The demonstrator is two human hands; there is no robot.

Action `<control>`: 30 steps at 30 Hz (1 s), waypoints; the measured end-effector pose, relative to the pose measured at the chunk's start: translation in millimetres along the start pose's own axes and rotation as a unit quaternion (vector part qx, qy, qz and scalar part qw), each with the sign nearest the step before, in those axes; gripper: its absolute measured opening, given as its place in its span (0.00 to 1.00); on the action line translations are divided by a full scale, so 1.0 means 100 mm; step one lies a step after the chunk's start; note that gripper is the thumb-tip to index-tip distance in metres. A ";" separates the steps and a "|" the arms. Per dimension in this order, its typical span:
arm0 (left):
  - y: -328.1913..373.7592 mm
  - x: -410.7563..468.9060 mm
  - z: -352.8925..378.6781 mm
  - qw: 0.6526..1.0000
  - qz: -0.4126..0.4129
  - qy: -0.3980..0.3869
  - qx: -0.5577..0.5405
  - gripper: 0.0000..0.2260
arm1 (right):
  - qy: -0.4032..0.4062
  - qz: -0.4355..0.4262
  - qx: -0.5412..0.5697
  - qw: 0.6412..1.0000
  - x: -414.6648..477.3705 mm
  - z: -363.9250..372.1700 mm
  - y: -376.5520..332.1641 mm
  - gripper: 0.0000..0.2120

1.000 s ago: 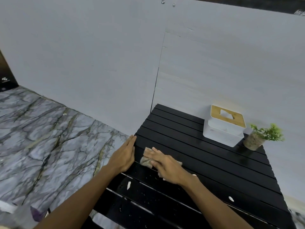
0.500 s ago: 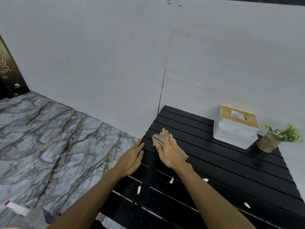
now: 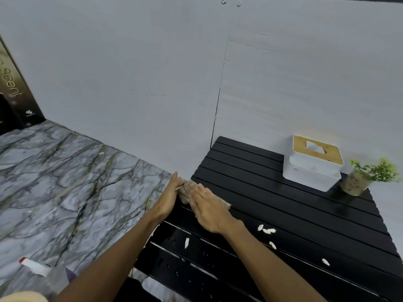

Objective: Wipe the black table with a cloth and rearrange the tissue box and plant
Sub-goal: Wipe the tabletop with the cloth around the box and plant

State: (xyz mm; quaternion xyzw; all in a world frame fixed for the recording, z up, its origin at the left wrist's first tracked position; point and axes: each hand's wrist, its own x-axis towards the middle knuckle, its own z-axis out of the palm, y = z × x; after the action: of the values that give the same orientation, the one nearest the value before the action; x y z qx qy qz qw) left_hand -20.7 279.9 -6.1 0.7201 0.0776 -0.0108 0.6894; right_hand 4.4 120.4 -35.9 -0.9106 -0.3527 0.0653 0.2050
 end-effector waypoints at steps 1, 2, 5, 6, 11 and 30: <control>-0.01 -0.01 -0.01 1.000 -0.013 -0.004 0.007 0.18 | -0.006 -0.017 0.003 1.000 -0.05 0.00 -0.04 0.33; -0.04 -0.01 -0.03 0.999 -0.032 -0.008 0.015 0.21 | -0.013 -0.033 0.004 0.999 -0.11 0.01 -0.08 0.36; -0.09 -0.07 -0.09 0.997 -0.045 -0.037 0.060 0.25 | -0.036 -0.066 0.020 0.997 -0.23 -0.02 -0.18 0.27; -0.10 -0.11 -0.10 0.996 -0.041 -0.049 0.067 0.26 | -0.040 -0.066 0.034 0.996 -0.26 -0.05 -0.21 0.25; -0.06 -0.23 -0.16 0.993 -0.039 -0.068 0.086 0.29 | 0.099 0.009 -0.042 0.994 -0.36 -0.06 -0.30 0.21; -0.09 -0.33 -0.36 0.977 -0.073 -0.128 0.154 0.27 | -0.043 -0.134 -0.020 0.990 -0.72 0.06 -0.67 0.20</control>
State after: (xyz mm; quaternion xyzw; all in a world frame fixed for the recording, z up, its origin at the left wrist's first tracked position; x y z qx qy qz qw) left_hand -57.4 312.6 -9.3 0.8027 0.0386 -0.1654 0.5717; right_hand -92.3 118.8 -15.0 -0.8552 -0.4817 0.0692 0.1783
